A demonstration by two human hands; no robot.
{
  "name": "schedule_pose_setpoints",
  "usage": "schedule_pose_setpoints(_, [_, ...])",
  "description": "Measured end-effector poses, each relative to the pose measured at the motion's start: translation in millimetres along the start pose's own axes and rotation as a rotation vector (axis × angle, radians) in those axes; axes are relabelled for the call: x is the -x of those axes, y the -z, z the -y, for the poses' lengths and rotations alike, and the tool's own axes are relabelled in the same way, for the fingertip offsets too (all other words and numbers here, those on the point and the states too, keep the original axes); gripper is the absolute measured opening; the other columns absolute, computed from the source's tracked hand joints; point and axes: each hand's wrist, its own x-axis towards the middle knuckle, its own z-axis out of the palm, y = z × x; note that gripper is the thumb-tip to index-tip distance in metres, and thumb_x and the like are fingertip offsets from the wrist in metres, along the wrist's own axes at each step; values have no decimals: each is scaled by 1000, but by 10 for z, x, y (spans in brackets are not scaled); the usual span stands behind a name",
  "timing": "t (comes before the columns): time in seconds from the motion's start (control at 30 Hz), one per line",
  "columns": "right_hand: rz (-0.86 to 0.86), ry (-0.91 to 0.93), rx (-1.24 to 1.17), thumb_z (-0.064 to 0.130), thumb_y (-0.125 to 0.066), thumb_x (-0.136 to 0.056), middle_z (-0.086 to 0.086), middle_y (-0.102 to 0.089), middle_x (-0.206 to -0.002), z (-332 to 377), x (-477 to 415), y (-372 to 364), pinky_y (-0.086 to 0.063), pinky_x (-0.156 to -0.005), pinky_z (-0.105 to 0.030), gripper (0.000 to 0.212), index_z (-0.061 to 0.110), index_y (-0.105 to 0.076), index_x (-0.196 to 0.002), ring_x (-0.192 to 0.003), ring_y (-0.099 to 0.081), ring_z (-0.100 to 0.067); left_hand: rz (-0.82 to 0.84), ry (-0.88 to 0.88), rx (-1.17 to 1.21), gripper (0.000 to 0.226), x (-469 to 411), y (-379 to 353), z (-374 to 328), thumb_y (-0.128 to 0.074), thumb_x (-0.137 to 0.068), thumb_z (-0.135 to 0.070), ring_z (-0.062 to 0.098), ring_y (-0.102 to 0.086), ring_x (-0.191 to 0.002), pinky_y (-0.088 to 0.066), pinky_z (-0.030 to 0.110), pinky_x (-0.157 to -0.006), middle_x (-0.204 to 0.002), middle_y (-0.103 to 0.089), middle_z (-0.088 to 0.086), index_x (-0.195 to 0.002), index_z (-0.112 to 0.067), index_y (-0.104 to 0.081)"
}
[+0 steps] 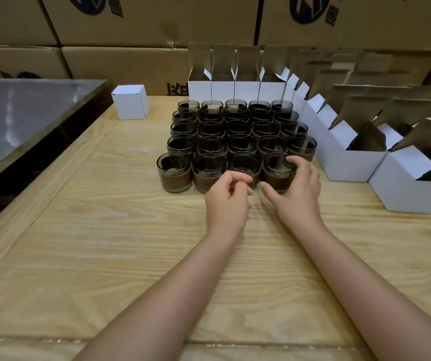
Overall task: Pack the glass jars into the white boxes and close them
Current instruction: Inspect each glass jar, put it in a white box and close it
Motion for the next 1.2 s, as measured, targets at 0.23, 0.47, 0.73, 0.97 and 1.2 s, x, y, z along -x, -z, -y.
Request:
schedule_pose_setpoints(0.23, [20, -53, -16, 31, -74, -82, 7, -53, -89, -10, -104, 73, -31, -61, -19, 30, 24, -51, -100, -80, -47, -12, 10, 9, 19, 29, -8, -14, 21, -51, -89, 1, 6, -55, -59, -46, 21, -55, -68, -61, -10, -80, -23, -65])
schedule_pose_setpoints(0.47, [34, -38, -96, 30, -82, -73, 6, -46, -120, -33, 127, 144, -35, -95, -21, 88, 19, -32, -145, -114, -45, -10, 162, -134, -226, 55, -5, -10, 74, -62, -77, 5, 3, -55, -97, -46, 13, -76, -101, -56, -9, -113, -34, -49])
schedule_pose_setpoints(0.73, [31, 8, -160, 26, -85, -67, 6, -39, -114, -73, 174, 113, -26, -76, 9, 71, 22, -49, -128, -97, -42, 19, 203, -245, -429, 45, 48, -33, 92, -62, -79, -6, 2, -56, -99, -50, 25, -88, -114, -56, -7, -120, -22, -53])
schedule_pose_setpoints(0.97, [-42, 67, -250, 19, -86, -65, 0, -48, -123, 3, 192, 145, -34, -94, -5, 73, 22, -48, -127, -108, -44, 7, 305, -338, -557, 74, 94, -51, 77, -68, -74, -13, 10, -48, -123, -40, 24, -103, -135, -49, -4, -143, -16, -42])
schedule_pose_setpoints(1.2, [73, 179, -371, 9, -85, -67, -1, -54, -122, 83, 255, 173, -43, -98, -20, 71, 23, -42, -122, -112, -52, -2, 235, -325, -430, 60, 102, -28, 37, -66, -73, -11, 9, -56, -104, -42, 12, -85, -116, -61, -5, -130, -21, -50])
